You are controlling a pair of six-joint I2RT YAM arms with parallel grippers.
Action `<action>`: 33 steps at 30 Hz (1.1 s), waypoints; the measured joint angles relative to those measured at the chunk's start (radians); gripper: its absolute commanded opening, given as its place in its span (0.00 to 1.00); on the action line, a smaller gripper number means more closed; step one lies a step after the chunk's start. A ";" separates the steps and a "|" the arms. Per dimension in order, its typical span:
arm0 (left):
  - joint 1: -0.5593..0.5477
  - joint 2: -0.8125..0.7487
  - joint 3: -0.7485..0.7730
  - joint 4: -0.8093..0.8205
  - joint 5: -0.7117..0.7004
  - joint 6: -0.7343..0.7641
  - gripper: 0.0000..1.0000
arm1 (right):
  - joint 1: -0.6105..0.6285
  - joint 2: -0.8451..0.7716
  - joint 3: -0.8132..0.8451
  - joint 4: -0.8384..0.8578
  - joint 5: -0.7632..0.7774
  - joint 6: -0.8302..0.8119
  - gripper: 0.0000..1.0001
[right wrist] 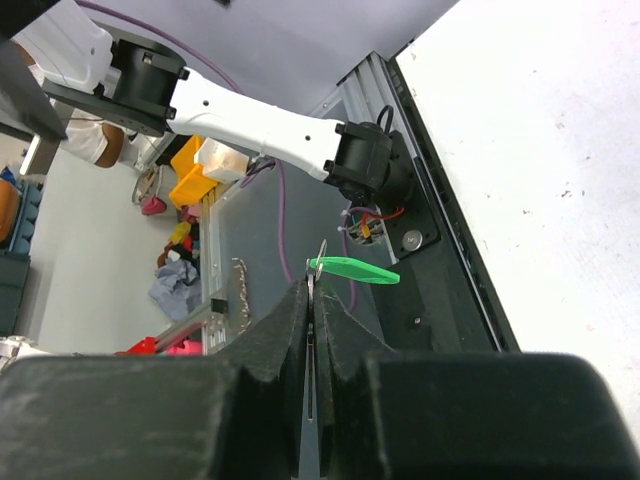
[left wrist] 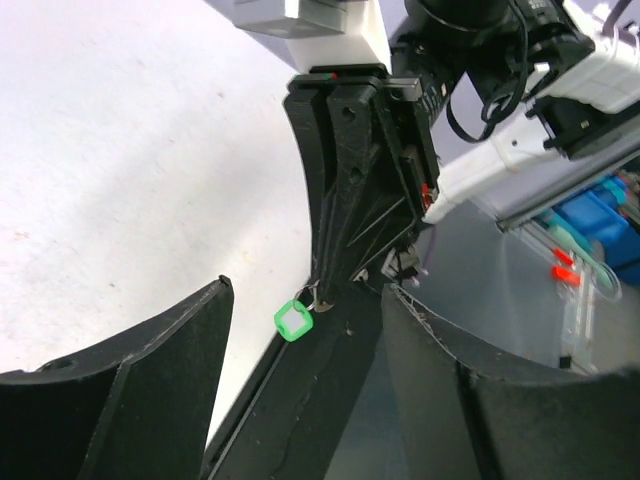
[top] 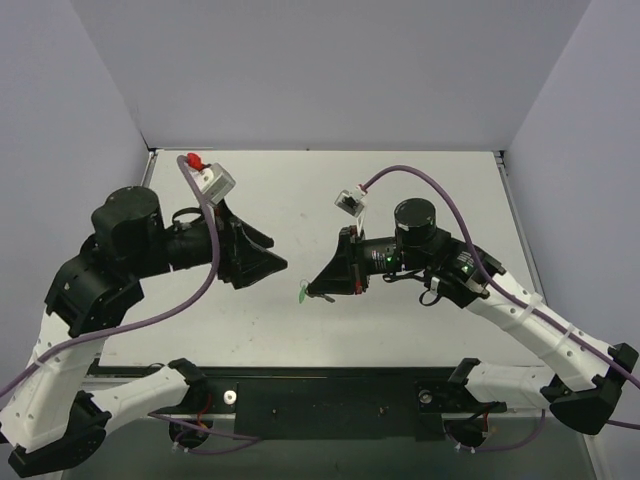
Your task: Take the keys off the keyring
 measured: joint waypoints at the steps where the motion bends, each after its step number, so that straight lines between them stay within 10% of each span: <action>1: 0.000 -0.018 -0.008 0.014 -0.017 -0.014 0.71 | 0.000 -0.005 0.000 -0.001 0.005 -0.002 0.00; 14: 0.001 -0.364 -0.645 0.653 -0.132 -0.446 0.59 | 0.000 -0.037 -0.006 0.127 0.037 0.066 0.00; 33: 0.000 -0.380 -0.749 0.995 -0.072 -0.624 0.44 | 0.004 -0.037 -0.006 0.297 0.045 0.183 0.00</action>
